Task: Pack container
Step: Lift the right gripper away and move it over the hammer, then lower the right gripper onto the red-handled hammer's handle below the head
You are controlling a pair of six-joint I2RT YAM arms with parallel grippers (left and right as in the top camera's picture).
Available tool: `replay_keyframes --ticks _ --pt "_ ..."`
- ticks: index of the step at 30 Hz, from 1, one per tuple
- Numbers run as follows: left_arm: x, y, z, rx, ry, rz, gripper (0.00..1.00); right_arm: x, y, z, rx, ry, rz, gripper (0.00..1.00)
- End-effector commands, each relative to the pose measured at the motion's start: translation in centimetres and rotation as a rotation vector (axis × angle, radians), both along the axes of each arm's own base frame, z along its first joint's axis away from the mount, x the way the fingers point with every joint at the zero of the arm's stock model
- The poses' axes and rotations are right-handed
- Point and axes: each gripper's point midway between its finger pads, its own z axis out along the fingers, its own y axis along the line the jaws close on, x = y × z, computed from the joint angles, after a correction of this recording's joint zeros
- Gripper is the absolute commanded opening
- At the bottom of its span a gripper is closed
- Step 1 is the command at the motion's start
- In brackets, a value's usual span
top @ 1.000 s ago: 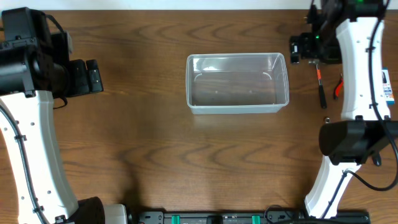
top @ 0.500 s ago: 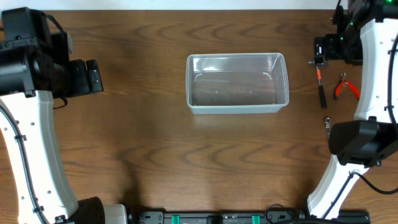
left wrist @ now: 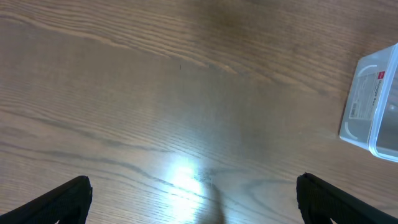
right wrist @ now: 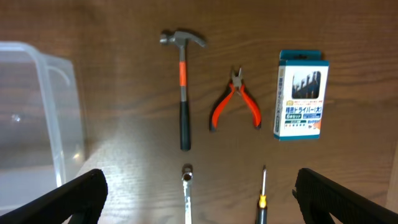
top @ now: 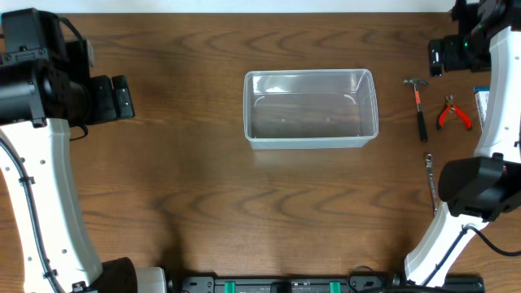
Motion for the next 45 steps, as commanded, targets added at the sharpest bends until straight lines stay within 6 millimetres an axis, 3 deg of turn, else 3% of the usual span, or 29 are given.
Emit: replay_keyframes --ticks 1,19,34,45 --pt "0.2 0.2 0.5 0.001 -0.018 0.012 0.98 0.6 -0.7 -1.6 -0.001 0.030 0.004 0.99" --pt "0.2 0.2 0.5 0.000 -0.017 0.012 0.98 1.7 -0.2 -11.0 0.105 0.230 0.061 0.99" --pt "0.1 0.1 0.4 -0.001 -0.013 0.012 0.98 1.0 -2.7 -15.7 0.171 0.309 0.000 0.99" --pt "0.1 0.1 0.4 -0.001 -0.014 0.012 0.98 2.3 -2.4 -16.5 0.156 0.280 0.006 0.99"
